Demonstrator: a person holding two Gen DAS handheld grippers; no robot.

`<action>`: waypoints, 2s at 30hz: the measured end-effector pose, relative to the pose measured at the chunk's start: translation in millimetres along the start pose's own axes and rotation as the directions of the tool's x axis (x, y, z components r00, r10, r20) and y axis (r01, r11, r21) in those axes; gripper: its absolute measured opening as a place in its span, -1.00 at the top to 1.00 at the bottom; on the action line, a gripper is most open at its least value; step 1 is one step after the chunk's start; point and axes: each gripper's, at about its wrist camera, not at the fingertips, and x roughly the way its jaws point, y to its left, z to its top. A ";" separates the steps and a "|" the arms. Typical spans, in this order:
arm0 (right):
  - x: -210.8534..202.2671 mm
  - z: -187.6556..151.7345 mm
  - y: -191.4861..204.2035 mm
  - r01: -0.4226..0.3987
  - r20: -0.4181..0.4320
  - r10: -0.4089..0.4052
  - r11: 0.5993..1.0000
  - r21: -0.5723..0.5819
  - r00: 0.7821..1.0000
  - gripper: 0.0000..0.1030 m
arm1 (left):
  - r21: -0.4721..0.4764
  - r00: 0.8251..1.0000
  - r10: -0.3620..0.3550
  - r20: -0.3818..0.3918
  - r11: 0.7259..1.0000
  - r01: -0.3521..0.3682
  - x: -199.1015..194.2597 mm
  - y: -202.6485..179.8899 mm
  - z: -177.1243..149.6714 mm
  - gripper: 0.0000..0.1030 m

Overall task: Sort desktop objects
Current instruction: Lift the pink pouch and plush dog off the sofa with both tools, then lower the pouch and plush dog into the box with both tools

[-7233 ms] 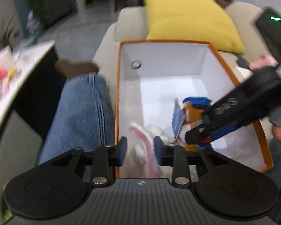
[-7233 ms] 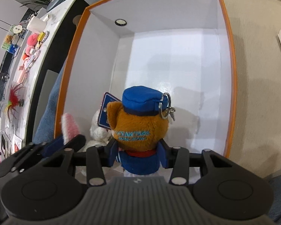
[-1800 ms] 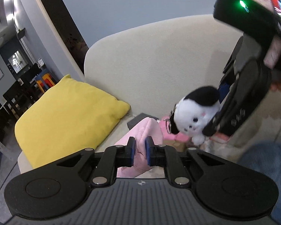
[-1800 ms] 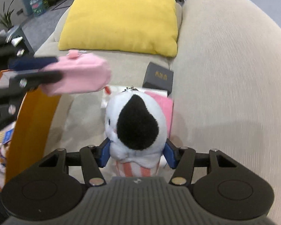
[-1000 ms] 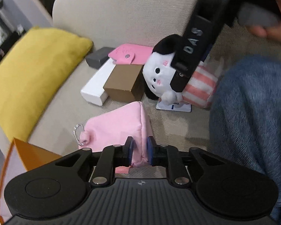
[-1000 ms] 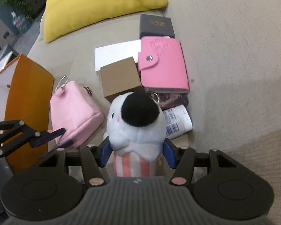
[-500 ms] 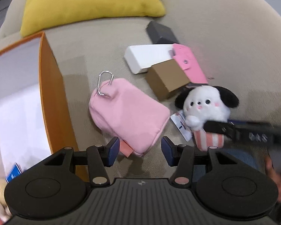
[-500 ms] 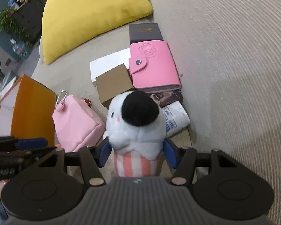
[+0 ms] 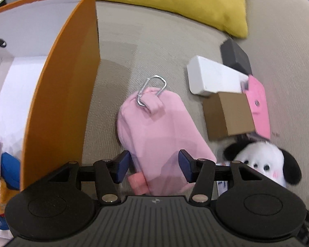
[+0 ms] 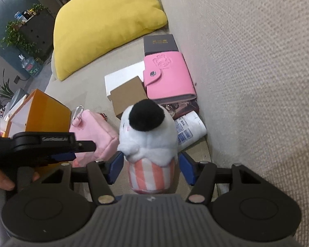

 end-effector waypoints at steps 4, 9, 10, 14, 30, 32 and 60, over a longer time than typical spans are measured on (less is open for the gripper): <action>-3.9 1.1 11.3 0.049 0.026 -0.048 0.998 -0.051 0.999 -0.21 | -0.046 1.000 -0.010 0.028 0.999 0.011 3.2 3.9 -0.5 -0.17; 9.7 -0.8 21.5 0.093 0.025 -0.091 0.990 -0.102 0.996 -0.21 | 0.046 0.991 0.003 0.135 0.999 -0.009 -11.0 -8.0 -4.4 0.44; 13.1 -1.8 22.6 0.103 0.026 -0.101 0.988 -0.113 0.995 -0.21 | 0.067 0.989 -0.006 0.145 0.998 -0.004 -14.4 -9.8 -5.1 0.47; 19.1 -0.8 13.6 0.077 0.022 -0.076 0.995 -0.066 0.997 -0.12 | 0.144 0.986 -0.051 0.161 0.989 0.028 -25.2 -17.5 -9.0 0.56; -68.9 3.8 79.1 -0.109 0.166 0.123 0.990 -0.090 0.978 -0.01 | 0.212 0.885 -0.188 0.426 0.972 0.105 -187.1 55.5 -28.1 0.59; -78.6 1.5 99.4 -0.166 0.167 0.184 0.979 -0.117 0.969 -0.01 | 0.181 0.884 -0.174 0.433 0.978 0.104 -201.2 80.0 -29.6 0.59; 23.8 -90.0 299.2 0.178 0.040 -0.183 0.846 -0.502 0.982 -0.01 | 0.079 0.928 -0.052 0.369 0.997 0.025 -172.2 229.6 -73.8 0.59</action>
